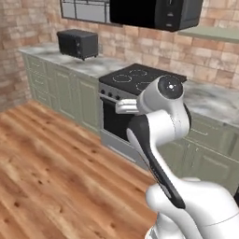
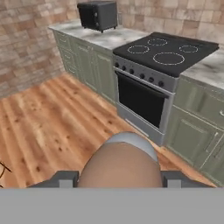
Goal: Pick the egg and butter from the fridge and place them by the bowl for mixing.
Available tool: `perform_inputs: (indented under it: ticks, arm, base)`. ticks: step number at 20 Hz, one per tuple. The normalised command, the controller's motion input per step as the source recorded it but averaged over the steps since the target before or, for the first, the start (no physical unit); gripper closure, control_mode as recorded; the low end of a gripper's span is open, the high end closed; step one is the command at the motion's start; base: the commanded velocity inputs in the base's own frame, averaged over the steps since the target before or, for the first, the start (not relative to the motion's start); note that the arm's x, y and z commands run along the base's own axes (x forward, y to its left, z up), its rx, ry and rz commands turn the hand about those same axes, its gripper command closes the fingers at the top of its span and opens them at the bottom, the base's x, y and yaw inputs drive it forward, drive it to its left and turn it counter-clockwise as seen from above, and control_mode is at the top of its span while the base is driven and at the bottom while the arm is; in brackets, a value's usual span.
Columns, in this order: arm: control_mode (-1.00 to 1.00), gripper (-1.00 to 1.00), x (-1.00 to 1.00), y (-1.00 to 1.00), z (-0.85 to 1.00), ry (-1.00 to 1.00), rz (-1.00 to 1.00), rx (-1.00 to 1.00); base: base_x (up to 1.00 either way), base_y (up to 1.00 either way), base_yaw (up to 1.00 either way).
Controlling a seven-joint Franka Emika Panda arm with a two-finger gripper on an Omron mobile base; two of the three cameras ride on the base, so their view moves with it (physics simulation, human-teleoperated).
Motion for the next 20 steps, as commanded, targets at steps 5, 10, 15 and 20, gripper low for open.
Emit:
perform_inputs:
  ticks: [5, 10, 15, 20]
  arm:
    - [1.0, 1.0, 0.0, 0.0, 0.0, 0.0, 0.0, 0.0]
    - [1.0, 1.0, 0.0, 0.0, 0.0, 0.0, 0.0, 0.0]
    - [1.0, 1.0, 0.0, 0.0, 0.0, 0.0, 0.0, 0.0]
    - [1.0, 1.0, 0.0, 0.0, 0.0, 0.0, 0.0, 0.0]
  base:
    - [1.0, 0.63, 0.16]
    - [1.0, 0.91, 0.07]
    - [0.84, 0.16, 0.57]
    - [0.07, 0.0, 0.94]
